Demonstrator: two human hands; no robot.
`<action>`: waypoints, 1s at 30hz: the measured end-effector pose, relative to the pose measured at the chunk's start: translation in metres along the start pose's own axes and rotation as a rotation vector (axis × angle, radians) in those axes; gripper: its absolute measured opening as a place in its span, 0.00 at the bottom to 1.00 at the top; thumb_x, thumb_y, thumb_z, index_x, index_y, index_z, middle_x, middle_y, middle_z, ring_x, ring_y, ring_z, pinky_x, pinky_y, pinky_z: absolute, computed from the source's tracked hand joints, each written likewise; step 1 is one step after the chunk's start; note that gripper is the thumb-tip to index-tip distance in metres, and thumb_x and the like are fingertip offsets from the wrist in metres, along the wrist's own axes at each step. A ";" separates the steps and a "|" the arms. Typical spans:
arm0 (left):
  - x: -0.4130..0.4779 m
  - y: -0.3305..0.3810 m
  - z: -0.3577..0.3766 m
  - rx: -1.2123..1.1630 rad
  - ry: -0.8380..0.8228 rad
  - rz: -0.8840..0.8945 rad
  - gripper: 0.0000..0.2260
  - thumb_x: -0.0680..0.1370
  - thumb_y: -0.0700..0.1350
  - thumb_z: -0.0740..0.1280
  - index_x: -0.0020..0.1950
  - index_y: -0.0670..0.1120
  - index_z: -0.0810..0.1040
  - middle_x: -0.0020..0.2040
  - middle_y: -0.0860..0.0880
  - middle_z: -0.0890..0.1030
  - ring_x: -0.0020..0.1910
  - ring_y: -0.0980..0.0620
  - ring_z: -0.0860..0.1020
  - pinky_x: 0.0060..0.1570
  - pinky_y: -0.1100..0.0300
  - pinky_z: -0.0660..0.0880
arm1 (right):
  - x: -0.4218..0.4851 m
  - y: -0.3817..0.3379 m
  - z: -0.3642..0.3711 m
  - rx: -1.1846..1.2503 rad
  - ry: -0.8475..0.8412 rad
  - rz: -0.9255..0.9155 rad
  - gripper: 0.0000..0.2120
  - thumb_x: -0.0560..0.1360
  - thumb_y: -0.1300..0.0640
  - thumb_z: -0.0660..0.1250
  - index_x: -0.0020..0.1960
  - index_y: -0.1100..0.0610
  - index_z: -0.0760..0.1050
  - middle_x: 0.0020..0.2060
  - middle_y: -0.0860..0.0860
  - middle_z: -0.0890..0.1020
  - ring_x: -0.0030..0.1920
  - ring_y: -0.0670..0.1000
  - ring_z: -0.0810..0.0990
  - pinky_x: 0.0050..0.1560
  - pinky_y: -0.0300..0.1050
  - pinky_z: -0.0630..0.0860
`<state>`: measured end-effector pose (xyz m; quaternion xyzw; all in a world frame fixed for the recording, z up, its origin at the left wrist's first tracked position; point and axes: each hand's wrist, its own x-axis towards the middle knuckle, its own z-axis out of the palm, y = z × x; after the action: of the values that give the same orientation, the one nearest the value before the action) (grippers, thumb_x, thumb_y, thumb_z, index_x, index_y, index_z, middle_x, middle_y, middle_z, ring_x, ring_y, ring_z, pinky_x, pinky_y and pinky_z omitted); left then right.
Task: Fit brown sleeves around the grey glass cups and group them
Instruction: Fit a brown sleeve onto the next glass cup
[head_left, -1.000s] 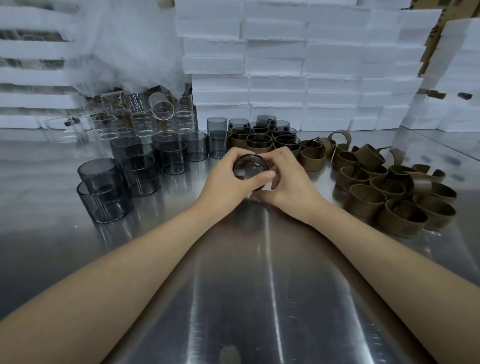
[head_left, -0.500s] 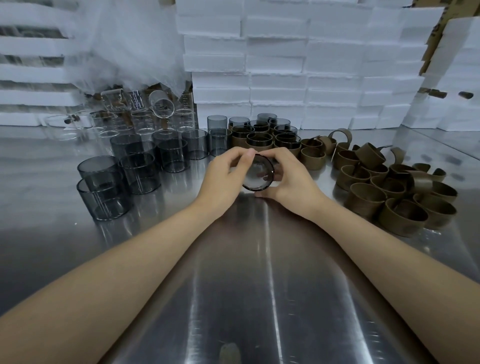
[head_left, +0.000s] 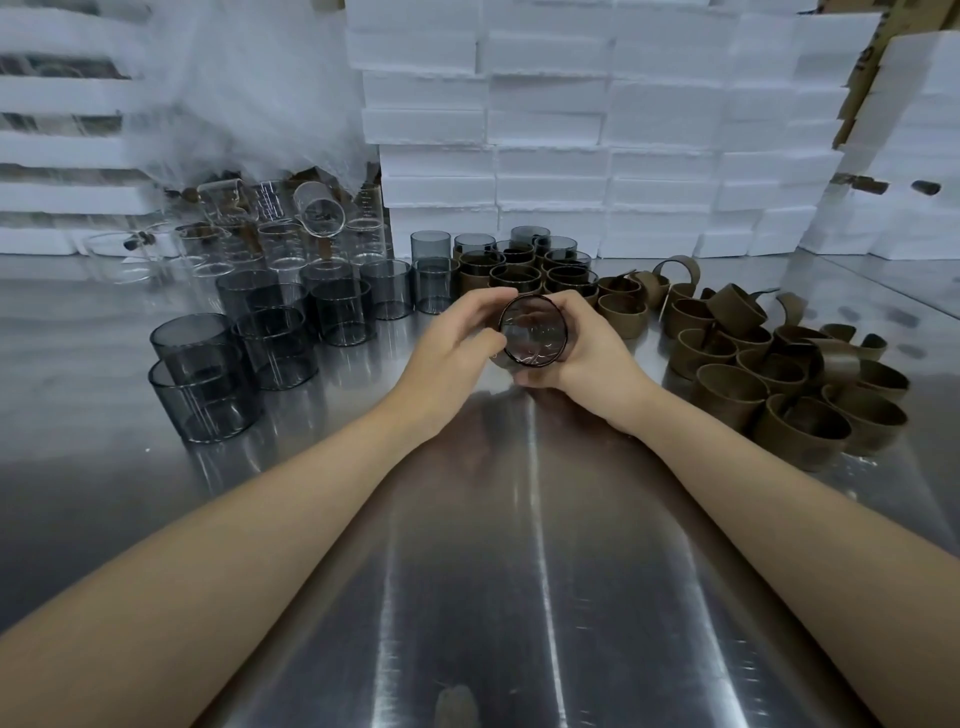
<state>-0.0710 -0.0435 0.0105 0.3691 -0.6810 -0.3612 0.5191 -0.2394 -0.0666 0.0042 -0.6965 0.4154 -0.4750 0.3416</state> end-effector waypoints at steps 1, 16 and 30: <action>-0.001 0.000 0.000 0.010 -0.012 0.010 0.20 0.74 0.37 0.62 0.66 0.42 0.74 0.63 0.50 0.78 0.64 0.59 0.75 0.63 0.67 0.70 | 0.000 0.000 0.000 0.006 0.003 0.006 0.29 0.62 0.73 0.78 0.55 0.52 0.71 0.50 0.45 0.80 0.48 0.42 0.81 0.46 0.33 0.76; 0.000 -0.007 0.003 0.269 -0.050 0.054 0.28 0.71 0.45 0.77 0.69 0.50 0.70 0.62 0.58 0.76 0.60 0.67 0.73 0.58 0.76 0.67 | -0.004 -0.004 0.002 -0.074 -0.046 -0.052 0.28 0.64 0.68 0.78 0.51 0.47 0.67 0.55 0.56 0.78 0.50 0.57 0.82 0.52 0.49 0.80; -0.003 0.002 0.003 0.140 -0.096 -0.029 0.43 0.70 0.62 0.69 0.80 0.55 0.51 0.64 0.74 0.63 0.60 0.81 0.63 0.58 0.82 0.61 | -0.005 -0.019 0.001 0.652 -0.320 0.377 0.29 0.76 0.46 0.65 0.71 0.60 0.66 0.57 0.57 0.81 0.53 0.55 0.83 0.53 0.48 0.80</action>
<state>-0.0737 -0.0396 0.0100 0.3966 -0.7233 -0.3375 0.4534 -0.2346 -0.0539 0.0188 -0.5285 0.3053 -0.3965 0.6858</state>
